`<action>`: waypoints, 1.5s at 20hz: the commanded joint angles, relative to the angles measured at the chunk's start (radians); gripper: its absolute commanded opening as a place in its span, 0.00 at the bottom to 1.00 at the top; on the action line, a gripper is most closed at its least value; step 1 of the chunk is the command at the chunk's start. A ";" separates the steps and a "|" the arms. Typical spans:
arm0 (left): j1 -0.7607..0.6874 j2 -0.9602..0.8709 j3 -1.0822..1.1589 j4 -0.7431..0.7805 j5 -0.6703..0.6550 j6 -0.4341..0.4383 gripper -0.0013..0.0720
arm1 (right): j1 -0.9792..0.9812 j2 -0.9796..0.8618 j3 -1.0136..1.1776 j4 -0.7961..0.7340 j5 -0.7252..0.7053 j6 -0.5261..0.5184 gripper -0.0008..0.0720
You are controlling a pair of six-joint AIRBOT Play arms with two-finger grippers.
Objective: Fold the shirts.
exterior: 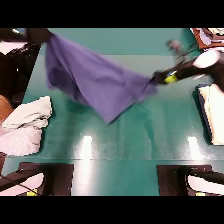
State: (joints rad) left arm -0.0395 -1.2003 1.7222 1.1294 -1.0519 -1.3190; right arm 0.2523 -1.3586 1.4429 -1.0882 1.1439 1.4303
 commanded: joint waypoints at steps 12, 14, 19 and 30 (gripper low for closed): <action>0.019 0.303 0.173 -0.206 -0.026 0.018 0.05 | -0.275 0.323 0.485 -0.066 0.073 -0.019 0.03; 0.019 0.283 0.135 -0.210 -0.124 0.004 0.05 | -0.269 0.315 0.471 -0.065 0.145 -0.018 0.03; -0.030 0.256 -0.250 -0.184 -0.242 -0.009 0.05 | -0.150 0.262 0.206 -0.067 0.209 -0.019 0.03; -0.377 0.256 -1.105 -0.192 0.000 -0.003 0.05 | 0.031 0.228 -0.268 -0.064 0.078 -0.018 0.03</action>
State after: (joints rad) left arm -0.3607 -0.9436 0.7643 0.9424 -1.1206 -1.3048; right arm 0.2550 -1.1290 1.2556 -1.1549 1.2446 1.4120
